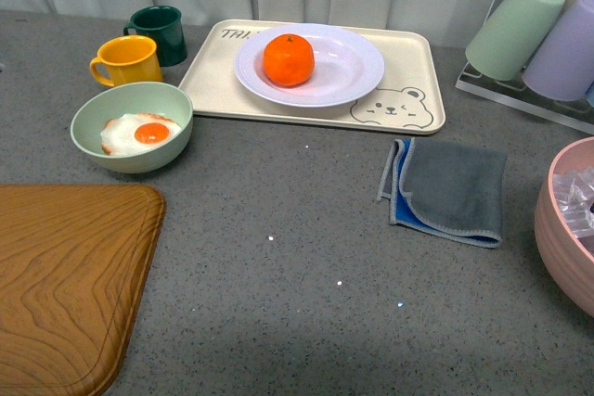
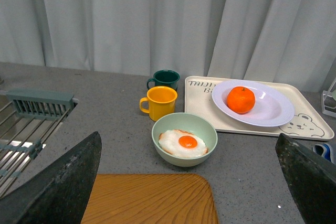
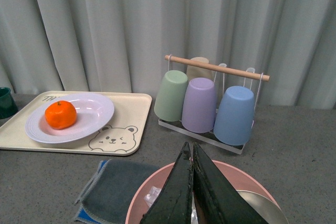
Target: Place orange and plate with both arms
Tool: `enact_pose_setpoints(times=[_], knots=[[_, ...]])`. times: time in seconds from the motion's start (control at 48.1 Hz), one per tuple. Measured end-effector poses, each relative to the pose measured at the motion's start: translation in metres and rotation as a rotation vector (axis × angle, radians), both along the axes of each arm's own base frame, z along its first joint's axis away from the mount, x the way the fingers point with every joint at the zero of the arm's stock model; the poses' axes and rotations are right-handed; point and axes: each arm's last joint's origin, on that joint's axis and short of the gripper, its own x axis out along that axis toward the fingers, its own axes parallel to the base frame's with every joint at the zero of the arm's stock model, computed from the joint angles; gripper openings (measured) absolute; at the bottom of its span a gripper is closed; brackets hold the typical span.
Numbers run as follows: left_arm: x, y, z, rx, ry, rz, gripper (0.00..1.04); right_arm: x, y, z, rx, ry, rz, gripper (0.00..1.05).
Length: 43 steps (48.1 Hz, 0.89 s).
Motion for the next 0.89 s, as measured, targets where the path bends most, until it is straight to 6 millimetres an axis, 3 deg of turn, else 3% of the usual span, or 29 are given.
enact_pose_setpoints(times=[0.789,0.893], knots=[[0.0,0.0,0.0,0.0,0.0,0.0,0.98,-0.022,0.0,-0.003,0.0,0.0,0.003,0.01],[0.0,0.0,0.0,0.0,0.0,0.0,0.98,-0.022,0.0,-0.003,-0.002,0.004,0.003,0.14]])
